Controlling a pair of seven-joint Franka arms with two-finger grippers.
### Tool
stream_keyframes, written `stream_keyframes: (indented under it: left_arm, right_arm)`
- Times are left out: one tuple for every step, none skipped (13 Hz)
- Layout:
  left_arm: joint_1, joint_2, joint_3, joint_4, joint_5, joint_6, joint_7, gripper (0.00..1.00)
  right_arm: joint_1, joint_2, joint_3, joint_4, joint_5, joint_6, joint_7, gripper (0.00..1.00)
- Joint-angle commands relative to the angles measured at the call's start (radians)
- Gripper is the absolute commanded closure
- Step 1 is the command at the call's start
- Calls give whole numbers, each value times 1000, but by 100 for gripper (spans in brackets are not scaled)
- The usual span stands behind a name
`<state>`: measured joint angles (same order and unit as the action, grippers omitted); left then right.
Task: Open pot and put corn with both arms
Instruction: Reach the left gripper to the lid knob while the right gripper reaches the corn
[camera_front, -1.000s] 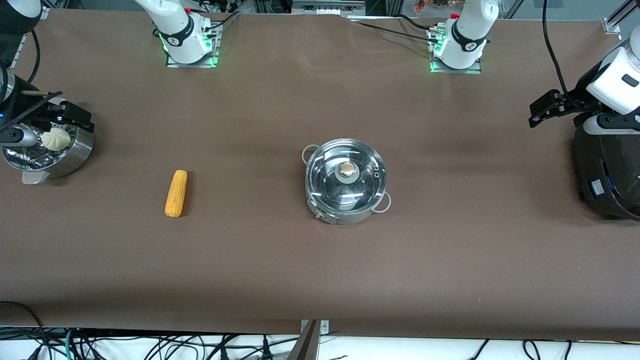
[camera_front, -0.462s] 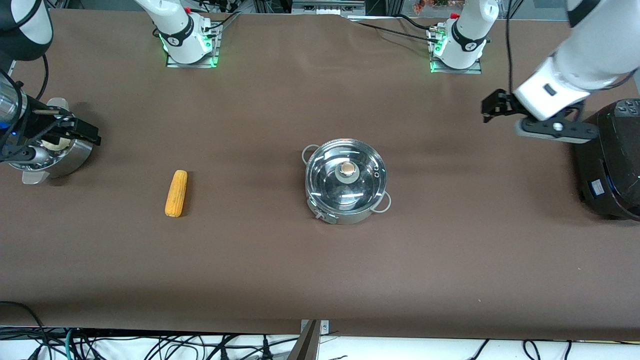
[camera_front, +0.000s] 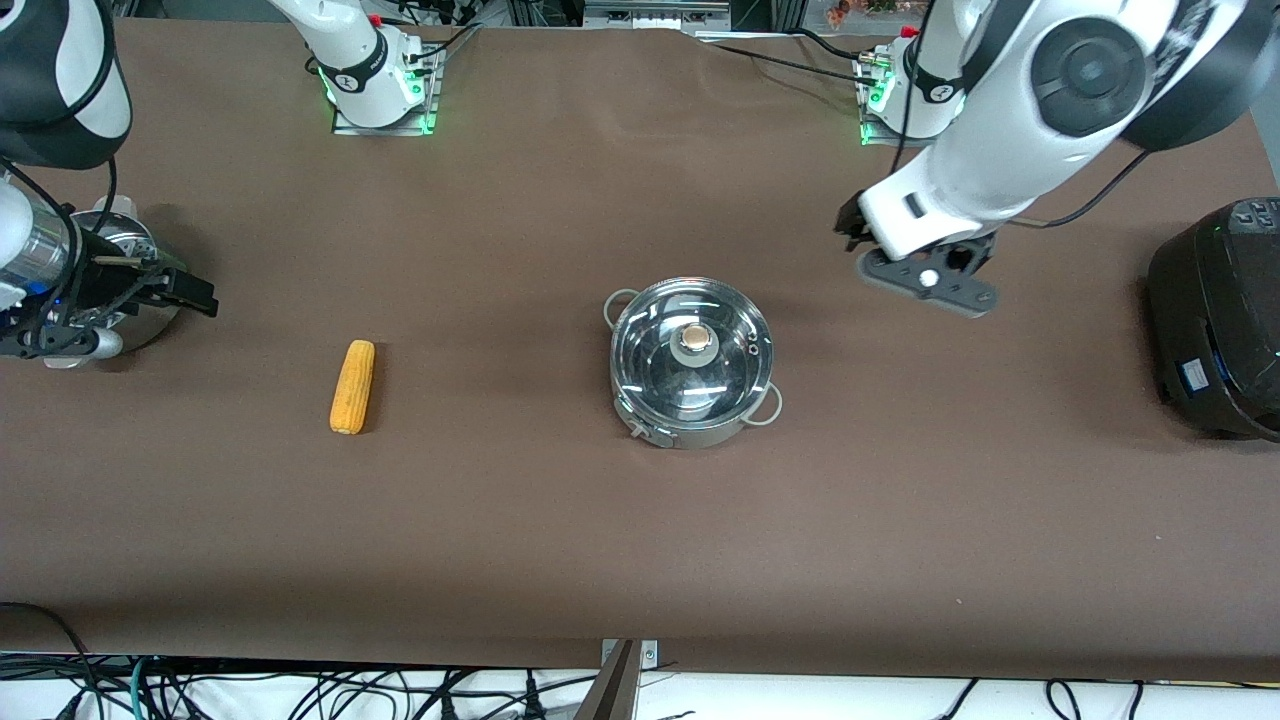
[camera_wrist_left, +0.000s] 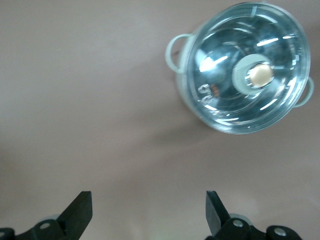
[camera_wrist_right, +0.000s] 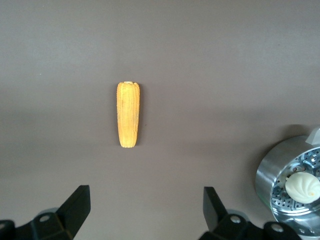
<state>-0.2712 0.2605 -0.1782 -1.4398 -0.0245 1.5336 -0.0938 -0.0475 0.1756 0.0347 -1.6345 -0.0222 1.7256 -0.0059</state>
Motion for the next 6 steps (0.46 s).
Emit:
stream_keyframes:
  left_arm:
    - [-57,135,6,124,-15,28,2,0]
    - [-77,163,6,122,-17,80,2,0]
    - [-117,201,8,124,-11,141,-15,0]
    - [-138,238,8,124,-9,202,-53,0]
    - [-151,259,8,124,-6,242,-104,0]
    - [-184,269,9,122,1,264,-154,0]
  right_arm:
    - [1,34,4,12,11,28,3,0]
    - [8,44,4,10,13,37,12,0]
    - [21,57,5,7,15,43,44,0]
    - [24,67,5,7,15,48,76,0]
    - [34,80,5,7,15,60,81,0]
    - [37,91,5,4,16,77,81,0]
